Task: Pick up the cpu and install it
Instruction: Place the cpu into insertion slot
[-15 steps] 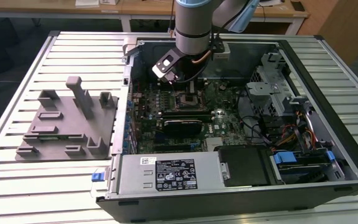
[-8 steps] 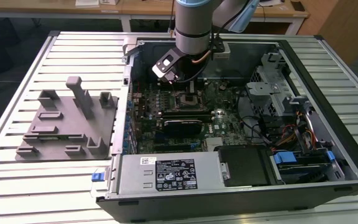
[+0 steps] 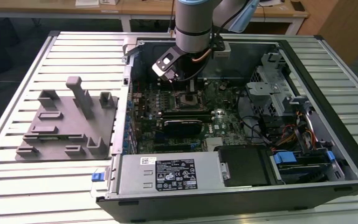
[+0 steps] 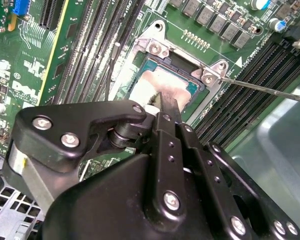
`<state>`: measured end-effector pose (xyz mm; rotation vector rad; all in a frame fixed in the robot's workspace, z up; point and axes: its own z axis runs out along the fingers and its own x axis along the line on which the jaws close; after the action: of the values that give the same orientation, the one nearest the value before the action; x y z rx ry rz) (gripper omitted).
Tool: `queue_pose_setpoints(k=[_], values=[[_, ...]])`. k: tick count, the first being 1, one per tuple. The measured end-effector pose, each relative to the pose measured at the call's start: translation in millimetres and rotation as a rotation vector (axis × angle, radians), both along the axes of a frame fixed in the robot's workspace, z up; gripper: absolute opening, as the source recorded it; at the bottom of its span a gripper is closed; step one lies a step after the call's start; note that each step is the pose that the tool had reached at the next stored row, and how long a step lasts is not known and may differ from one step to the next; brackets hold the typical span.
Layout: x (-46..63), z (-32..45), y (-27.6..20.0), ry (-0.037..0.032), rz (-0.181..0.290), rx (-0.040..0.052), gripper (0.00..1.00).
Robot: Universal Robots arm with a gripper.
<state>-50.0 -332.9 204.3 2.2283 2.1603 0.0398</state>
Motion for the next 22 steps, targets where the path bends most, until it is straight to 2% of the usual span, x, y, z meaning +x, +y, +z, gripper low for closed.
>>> queue_pose_setpoints(k=[3,4,5,7,10,12,15,16,19,21,22], values=[[0.0,0.1,-0.1,0.0001,0.000,0.0000,0.11],[0.0,0.1,0.0,0.0001,0.000,0.0000,0.17],[0.0,0.1,0.0,0.0002,0.000,0.0000,0.17],[0.0,0.1,0.0,0.0001,0.000,0.0001,0.29],[0.0,0.1,0.0,0.0002,0.000,0.0001,0.35],[0.0,0.1,-0.1,0.0002,0.000,0.0001,0.47],[0.0,0.1,0.0,0.0001,0.000,0.0002,0.53],[0.0,0.1,-0.1,0.0002,0.000,-0.0003,0.59],[0.0,-1.1,0.0,0.0002,0.000,-0.0103,0.59],[0.0,-1.9,0.2,0.0002,0.000,-0.0242,0.59],[0.0,-2.0,0.2,0.0002,0.000,-0.0261,0.59]])
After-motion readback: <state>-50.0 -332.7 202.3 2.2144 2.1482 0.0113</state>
